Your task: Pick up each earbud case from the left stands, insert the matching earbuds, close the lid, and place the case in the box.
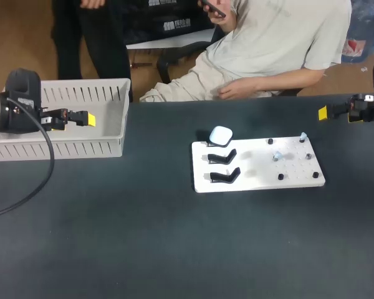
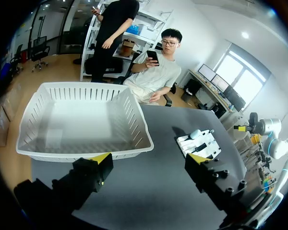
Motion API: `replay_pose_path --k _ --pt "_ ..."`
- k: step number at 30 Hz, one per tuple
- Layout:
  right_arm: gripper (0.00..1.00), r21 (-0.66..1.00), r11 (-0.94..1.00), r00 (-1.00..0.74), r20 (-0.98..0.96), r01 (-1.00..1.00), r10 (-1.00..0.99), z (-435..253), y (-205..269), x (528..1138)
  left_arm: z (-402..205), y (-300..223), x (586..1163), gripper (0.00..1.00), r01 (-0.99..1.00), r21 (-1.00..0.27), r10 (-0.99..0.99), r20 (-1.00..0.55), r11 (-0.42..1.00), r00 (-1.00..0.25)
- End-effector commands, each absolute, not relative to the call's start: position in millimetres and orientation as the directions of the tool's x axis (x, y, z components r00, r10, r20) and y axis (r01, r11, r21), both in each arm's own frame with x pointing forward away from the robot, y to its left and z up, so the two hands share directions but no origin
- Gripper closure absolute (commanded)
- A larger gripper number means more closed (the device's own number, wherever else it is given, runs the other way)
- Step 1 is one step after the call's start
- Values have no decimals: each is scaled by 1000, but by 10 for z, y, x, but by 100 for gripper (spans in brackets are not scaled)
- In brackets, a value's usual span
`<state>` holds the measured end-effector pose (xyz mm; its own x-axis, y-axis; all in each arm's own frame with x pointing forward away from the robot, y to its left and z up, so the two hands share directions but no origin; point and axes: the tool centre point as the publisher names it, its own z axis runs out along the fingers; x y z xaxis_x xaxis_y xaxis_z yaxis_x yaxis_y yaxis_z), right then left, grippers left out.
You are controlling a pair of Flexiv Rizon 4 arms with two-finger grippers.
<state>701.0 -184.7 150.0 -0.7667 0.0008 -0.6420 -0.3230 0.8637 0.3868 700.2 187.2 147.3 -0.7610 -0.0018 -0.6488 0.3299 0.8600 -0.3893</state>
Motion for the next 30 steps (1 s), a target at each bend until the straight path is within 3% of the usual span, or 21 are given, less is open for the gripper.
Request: replay_pose_path --k 1,20,30 --pt "0 387 863 -766 -642 -325 0 1495 -1852 7012 1492 1855 6999 0 322 -384 0 -643 865 -765" --pt "0 387 863 -766 -642 -325 0 1495 -1852 7012 1492 1855 6999 0 322 -384 0 -643 865 -765" --pt "0 387 863 -766 -642 -325 0 1495 -1852 7012 1461 1672 7044 0 466 -379 108 -673 799 -732"
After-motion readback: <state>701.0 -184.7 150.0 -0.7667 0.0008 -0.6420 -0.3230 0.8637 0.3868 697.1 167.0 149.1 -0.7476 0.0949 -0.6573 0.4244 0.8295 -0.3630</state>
